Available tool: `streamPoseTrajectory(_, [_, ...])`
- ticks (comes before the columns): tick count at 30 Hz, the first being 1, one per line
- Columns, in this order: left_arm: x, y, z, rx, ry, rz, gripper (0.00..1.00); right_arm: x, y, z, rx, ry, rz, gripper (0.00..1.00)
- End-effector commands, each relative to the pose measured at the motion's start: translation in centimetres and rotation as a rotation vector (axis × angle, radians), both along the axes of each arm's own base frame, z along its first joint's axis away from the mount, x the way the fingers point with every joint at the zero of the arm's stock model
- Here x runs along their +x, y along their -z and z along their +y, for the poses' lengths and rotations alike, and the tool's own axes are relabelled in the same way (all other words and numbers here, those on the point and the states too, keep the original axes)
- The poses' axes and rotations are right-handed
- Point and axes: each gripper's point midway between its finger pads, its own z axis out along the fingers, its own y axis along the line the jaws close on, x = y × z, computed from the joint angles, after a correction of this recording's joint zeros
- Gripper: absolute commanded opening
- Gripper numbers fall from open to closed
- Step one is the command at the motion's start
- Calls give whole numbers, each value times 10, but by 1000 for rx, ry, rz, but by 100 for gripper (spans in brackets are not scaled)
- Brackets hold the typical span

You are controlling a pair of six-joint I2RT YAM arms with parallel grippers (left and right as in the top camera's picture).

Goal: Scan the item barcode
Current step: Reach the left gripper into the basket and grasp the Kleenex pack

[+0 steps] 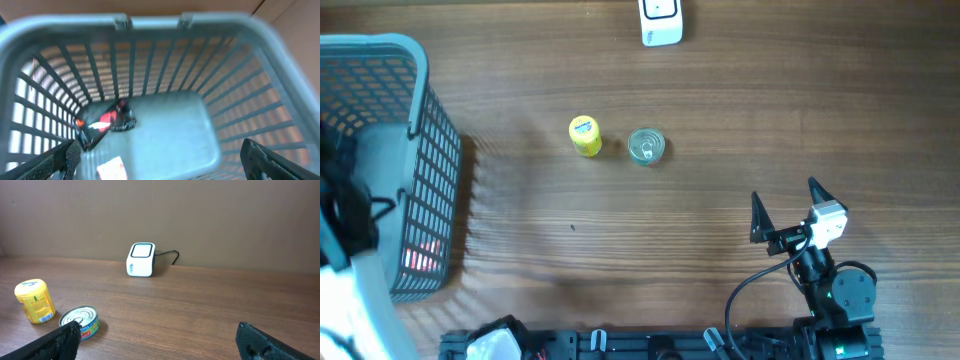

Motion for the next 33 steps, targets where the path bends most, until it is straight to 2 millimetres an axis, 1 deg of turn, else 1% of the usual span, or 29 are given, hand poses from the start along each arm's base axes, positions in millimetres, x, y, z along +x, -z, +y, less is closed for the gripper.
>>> streamPoseTrajectory(1, [24,41,3,-136,-30,47,100,0,-1,-1,-6,10,-7,100])
streamPoseTrajectory(4, [36,84,4,-260,-137,97,100,0,-1,-1,-6,10,-7,100])
streamPoseTrajectory(6, [39,102,3,-308,-174,126,100,0,-1,-1,-5,10,-7,100])
streamPoseTrajectory(7, [37,114,2,-344,-220,146,100,0,-1,-1,-6,10,-7,99])
streamPoseTrajectory(9, [32,130,-1,-389,-307,176,100,0,-1,-1,-6,10,-7,100])
streamPoseTrajectory(11, [23,142,-5,-422,-383,213,100,0,-1,-1,-6,9,-7,100])
streamPoseTrajectory(12, [21,144,-6,-428,-395,223,100,0,-1,-1,-6,10,-7,100])
streamPoseTrajectory(18, [17,156,-8,-437,-406,260,100,0,-1,-1,-5,10,-7,100])
streamPoseTrajectory(20, [17,168,-6,-429,-408,265,100,0,-1,-1,-5,10,-7,100])
streamPoseTrajectory(25, [15,213,-11,-455,-406,275,100,0,-1,-1,-6,10,-7,100])
streamPoseTrajectory(29, [13,251,-14,-459,-342,291,100,0,-1,-1,-6,10,-7,100])
streamPoseTrajectory(31, [10,265,-16,-458,-335,287,100,0,-1,-1,-6,10,-7,100])
streamPoseTrajectory(33, [7,274,-17,-458,-336,287,100,0,-1,-1,-6,10,-7,100])
